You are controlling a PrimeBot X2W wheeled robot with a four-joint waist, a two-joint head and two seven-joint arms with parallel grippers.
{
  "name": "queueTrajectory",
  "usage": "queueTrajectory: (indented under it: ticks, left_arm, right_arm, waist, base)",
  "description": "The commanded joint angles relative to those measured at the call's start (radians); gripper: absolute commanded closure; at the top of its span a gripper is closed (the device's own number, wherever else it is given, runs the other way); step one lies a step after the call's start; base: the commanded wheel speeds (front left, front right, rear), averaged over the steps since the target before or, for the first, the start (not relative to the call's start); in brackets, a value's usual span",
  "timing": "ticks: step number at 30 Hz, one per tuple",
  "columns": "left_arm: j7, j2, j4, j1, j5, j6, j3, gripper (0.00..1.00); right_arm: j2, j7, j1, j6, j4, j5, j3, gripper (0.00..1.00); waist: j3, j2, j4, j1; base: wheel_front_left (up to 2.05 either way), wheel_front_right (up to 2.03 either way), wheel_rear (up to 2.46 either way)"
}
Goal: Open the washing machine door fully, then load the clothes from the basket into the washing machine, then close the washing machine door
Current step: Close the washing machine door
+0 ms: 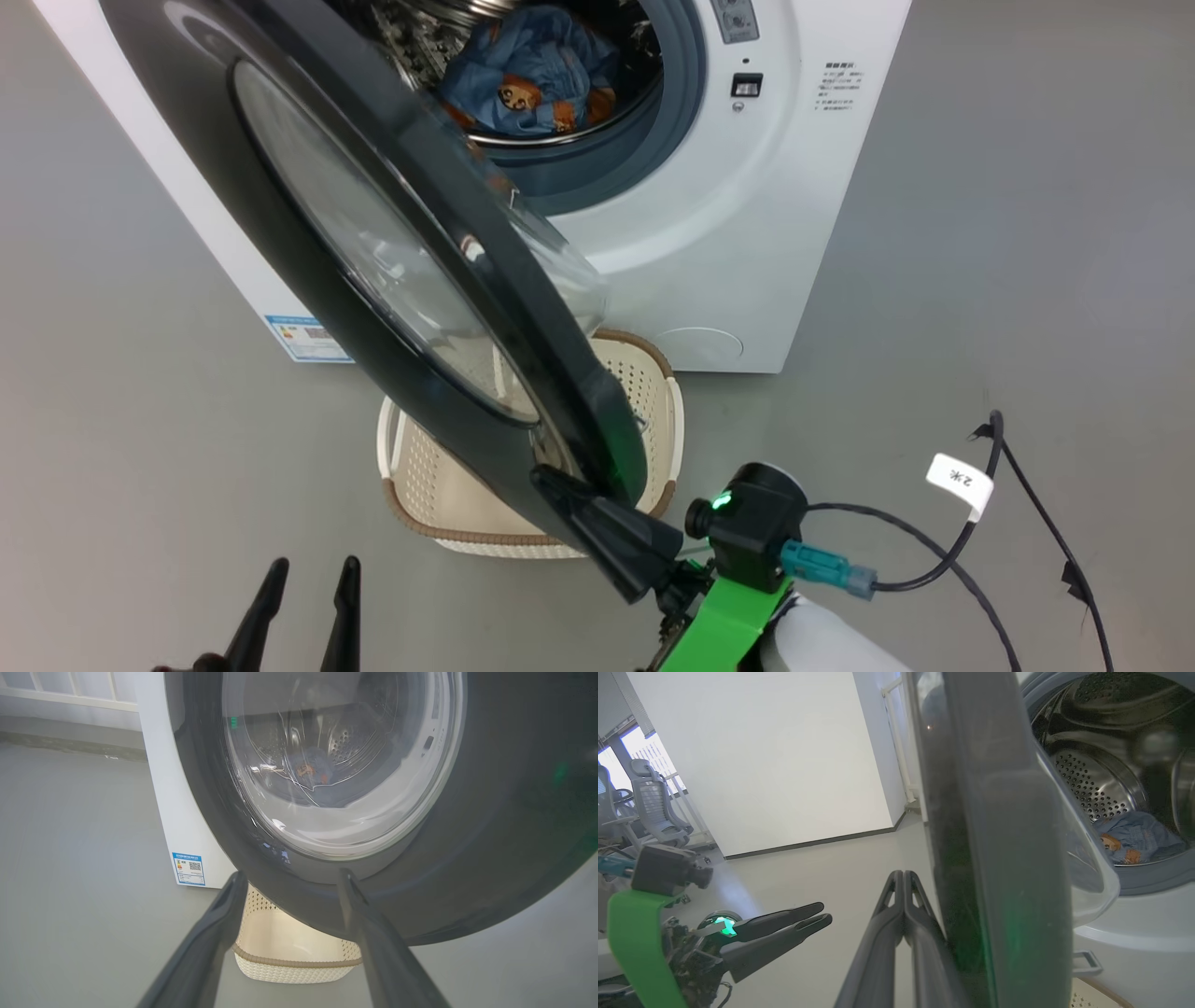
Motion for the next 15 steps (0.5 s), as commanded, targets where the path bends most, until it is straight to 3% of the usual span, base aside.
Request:
queueTrajectory:
  ticks: [1, 15]
  left_arm:
    - [-0.009, 0.011, -0.026, -0.05, 0.004, -0.002, 0.034, 0.0]
    - [-0.009, 0.016, -0.038, -0.08, 0.005, -0.002, 0.032, 0.0]
  right_arm:
    - [0.011, -0.005, -0.034, 0.001, -0.027, -0.013, -0.008, 1.0]
    - [-0.016, -0.005, -0.106, 0.001, -0.043, -0.042, -0.077, 1.0]
  waist:
    - [0.012, 0.0, -0.002, 0.0]
    - [0.083, 0.0, -0.022, 0.0]
  base:
    - [0.0, 0.0, 0.0]
    - [0.0, 0.0, 0.0]
